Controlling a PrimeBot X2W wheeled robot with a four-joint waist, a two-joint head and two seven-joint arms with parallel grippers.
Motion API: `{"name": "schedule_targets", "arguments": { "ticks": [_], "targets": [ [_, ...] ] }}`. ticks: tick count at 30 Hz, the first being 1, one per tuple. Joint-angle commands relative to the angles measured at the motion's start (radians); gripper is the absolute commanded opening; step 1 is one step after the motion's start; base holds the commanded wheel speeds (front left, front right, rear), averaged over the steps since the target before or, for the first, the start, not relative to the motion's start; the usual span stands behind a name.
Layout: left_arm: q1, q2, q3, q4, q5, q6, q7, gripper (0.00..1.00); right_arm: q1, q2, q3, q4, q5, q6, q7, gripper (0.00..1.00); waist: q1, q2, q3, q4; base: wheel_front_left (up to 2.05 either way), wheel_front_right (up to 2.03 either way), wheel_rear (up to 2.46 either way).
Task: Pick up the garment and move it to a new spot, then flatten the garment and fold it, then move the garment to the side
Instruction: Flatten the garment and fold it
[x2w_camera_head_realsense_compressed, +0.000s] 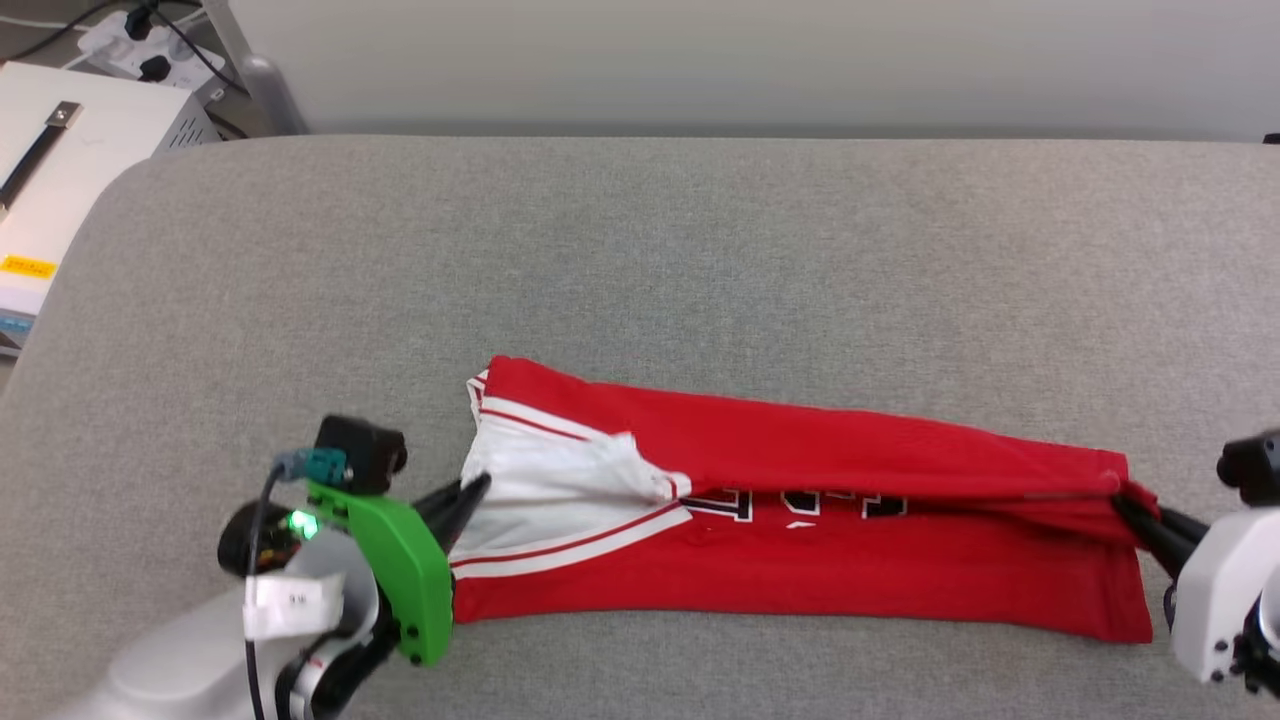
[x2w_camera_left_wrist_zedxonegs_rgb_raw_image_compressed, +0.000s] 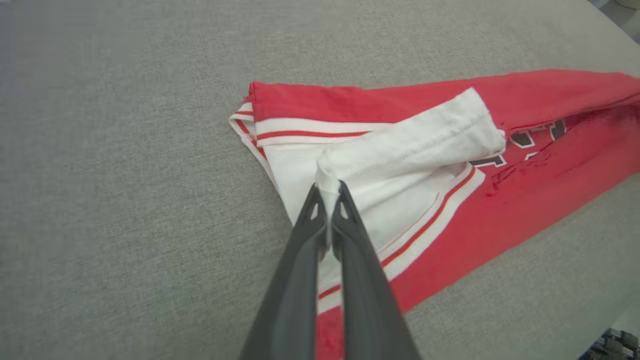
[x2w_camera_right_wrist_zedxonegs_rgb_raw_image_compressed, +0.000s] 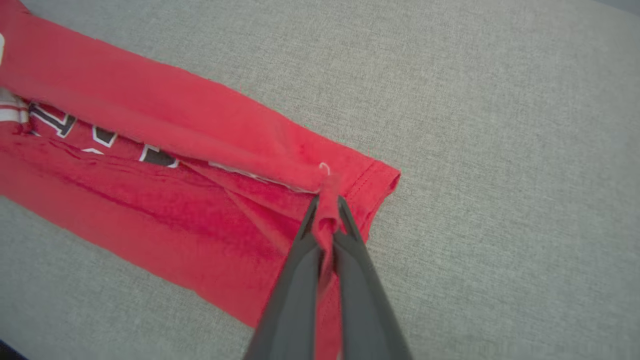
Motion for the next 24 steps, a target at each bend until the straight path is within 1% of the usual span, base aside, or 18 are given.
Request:
{"name": "schedule_targets", "arguments": {
  "ticks": [1, 7, 10, 11, 12, 13, 16, 18, 22, 24],
  "targets": [
    [0.032, 0.003, -0.003, -0.002, -0.004, 0.012, -0.005, 0.0, 0.032, 0.009, -0.012, -0.008, -0.003, -0.001, 0.0, 0.0, 0.0001, 0.0, -0.008, -0.006, 0.0, 0.0, 0.0],
    [0.095, -0.012, -0.007, 0.028, -0.015, 0.028, -0.013, 0.0, 0.109, 0.05, -0.041, -0.006, -0.011, -0.001, 0.023, 0.0, 0.0001, 0.0, 0.0, -0.01, 0.0, 0.0, 0.0],
    [0.11, -0.027, -0.008, 0.057, -0.017, 0.025, -0.024, 0.0, 0.117, 0.069, -0.048, 0.013, -0.02, -0.001, 0.024, 0.0, 0.0001, 0.0, 0.005, -0.011, 0.0, 0.0, 0.0],
    [0.113, -0.035, -0.006, 0.067, -0.016, 0.028, -0.035, 0.18, 0.117, 0.074, -0.05, 0.021, -0.022, -0.001, 0.021, 0.4, 0.0001, 0.0, 0.004, -0.009, 0.0, 0.0, 0.0],
    [0.113, -0.04, -0.004, 0.074, -0.011, 0.032, -0.046, 0.92, 0.117, 0.078, -0.053, 0.026, -0.026, -0.001, 0.016, 1.0, 0.0001, 0.0, 0.003, -0.008, 0.0, 0.0, 0.0],
    [0.116, -0.047, 0.001, 0.081, -0.007, 0.036, -0.061, 1.0, 0.115, 0.084, -0.057, 0.026, -0.027, -0.001, 0.009, 1.0, 0.0001, 0.0, 0.001, -0.008, 0.0, 0.0, 0.0],
    [0.126, -0.057, 0.023, 0.084, -0.004, 0.044, -0.097, 1.0, 0.116, 0.09, -0.068, 0.009, -0.023, -0.001, 0.003, 1.0, 0.0001, 0.0, -0.013, -0.008, 0.0, 0.0, 0.0],
    [0.134, -0.057, 0.046, 0.08, 0.009, 0.063, -0.118, 1.0, 0.12, 0.083, -0.079, -0.016, -0.012, -0.001, 0.007, 1.0, 0.0001, 0.0, -0.025, -0.009, 0.0, 0.0, 0.0],
    [0.165, -0.053, 0.129, 0.048, 0.054, 0.118, -0.137, 1.0, 0.142, 0.06, -0.121, -0.097, 0.046, -0.001, 0.03, 1.0, 0.0001, 0.0, -0.043, -0.008, 0.0, 0.0, 0.0],
    [0.192, -0.057, 0.21, 0.014, 0.102, 0.149, -0.138, 1.0, 0.155, 0.046, -0.155, -0.142, 0.075, -0.001, 0.042, 1.0, 0.0001, 0.0, -0.048, -0.007, 0.0, 0.0, 0.0]
  ]
}}
